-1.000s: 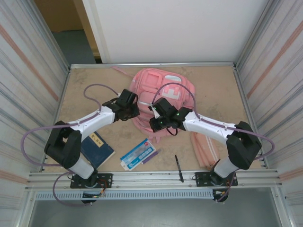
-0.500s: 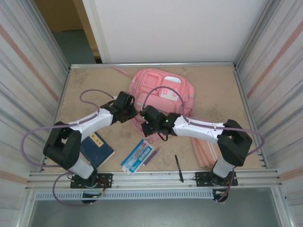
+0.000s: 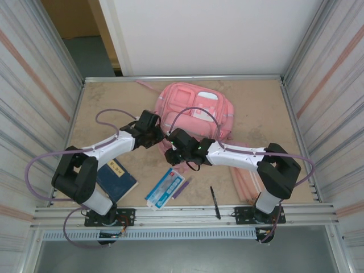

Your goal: Pack the student bag

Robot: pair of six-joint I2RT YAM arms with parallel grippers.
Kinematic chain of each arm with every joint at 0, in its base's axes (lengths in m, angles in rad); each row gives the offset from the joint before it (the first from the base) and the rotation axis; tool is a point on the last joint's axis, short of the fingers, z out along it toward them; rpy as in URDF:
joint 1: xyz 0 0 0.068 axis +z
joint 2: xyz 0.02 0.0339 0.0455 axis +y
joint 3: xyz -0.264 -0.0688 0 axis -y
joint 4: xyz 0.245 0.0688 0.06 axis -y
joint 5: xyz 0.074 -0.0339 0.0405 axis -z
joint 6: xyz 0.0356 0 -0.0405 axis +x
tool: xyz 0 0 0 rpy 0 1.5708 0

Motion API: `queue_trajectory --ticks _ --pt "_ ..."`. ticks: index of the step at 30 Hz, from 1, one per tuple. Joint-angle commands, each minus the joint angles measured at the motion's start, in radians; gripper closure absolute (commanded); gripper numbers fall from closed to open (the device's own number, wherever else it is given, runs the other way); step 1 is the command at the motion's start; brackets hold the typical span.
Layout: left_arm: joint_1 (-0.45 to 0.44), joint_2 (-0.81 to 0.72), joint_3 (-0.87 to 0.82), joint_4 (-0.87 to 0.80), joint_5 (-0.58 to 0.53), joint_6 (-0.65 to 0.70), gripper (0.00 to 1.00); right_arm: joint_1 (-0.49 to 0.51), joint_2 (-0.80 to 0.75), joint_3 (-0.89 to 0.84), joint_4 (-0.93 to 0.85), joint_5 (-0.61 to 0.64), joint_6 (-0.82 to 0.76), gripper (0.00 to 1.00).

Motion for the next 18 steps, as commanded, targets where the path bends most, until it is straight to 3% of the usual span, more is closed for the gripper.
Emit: queue_trajectory --ticks 1,4,8,11,18 --pt "0.009 -0.029 0.017 0.008 0.084 0.045 0.99 -0.039 -0.063 -0.048 0.094 -0.164 -0.058 0.75" --pt "0.034 -0.049 0.001 0.012 0.150 0.089 0.90 -0.098 -0.114 -0.101 0.110 -0.262 -0.060 0.70" --pt "0.039 -0.092 -0.017 -0.009 0.198 0.171 0.66 -0.136 -0.163 -0.128 0.078 -0.363 -0.134 0.59" --pt "0.040 -0.139 -0.029 -0.045 0.233 0.212 0.61 -0.139 -0.172 -0.112 0.020 -0.412 -0.194 0.58" --pt "0.022 -0.245 -0.101 -0.078 0.340 0.253 0.57 -0.182 -0.185 -0.072 -0.097 -0.373 -0.252 0.57"
